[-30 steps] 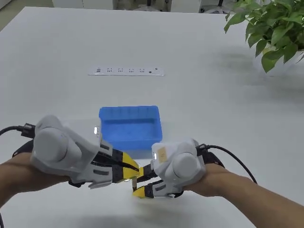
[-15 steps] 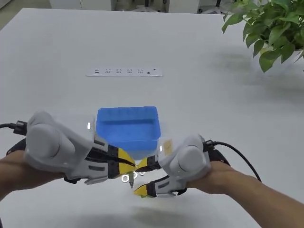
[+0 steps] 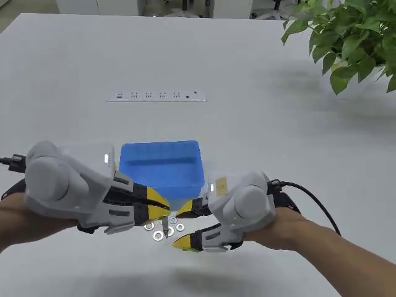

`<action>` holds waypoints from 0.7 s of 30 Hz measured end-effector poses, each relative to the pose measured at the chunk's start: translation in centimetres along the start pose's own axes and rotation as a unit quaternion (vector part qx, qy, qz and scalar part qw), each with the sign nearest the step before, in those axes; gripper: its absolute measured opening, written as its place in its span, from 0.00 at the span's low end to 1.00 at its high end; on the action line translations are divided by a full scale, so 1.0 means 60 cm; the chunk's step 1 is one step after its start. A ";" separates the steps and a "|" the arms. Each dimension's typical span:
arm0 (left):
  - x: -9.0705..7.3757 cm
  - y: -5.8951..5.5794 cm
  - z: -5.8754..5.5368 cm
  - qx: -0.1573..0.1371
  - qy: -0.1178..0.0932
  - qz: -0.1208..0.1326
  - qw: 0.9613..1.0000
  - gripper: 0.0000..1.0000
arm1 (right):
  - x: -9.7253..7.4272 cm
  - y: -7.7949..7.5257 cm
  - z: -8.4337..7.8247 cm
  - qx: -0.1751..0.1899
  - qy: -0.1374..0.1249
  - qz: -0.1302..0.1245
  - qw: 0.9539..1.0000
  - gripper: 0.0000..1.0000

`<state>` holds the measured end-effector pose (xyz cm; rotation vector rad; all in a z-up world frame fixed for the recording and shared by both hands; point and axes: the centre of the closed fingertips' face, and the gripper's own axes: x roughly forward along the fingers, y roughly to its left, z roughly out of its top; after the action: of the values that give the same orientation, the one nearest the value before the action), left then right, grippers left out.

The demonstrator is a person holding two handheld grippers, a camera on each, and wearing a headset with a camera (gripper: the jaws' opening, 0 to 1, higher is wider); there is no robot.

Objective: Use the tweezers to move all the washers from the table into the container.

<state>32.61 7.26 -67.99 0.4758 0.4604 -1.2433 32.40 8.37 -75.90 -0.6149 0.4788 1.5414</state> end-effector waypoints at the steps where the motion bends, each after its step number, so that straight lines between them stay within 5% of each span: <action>1: 0.001 0.001 0.000 -0.001 -0.001 -0.001 1.000 0.05 | 0.000 -0.001 0.000 0.001 -0.001 0.000 1.000 0.31; 21: 0.009 0.010 -0.009 -0.002 -0.007 -0.009 1.000 0.05 | 0.006 -0.004 -0.002 0.003 0.002 0.003 1.000 0.30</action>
<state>33.31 7.31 -68.70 0.4606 0.4561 -1.2626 32.64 8.56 -76.20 -0.6125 0.4875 1.5444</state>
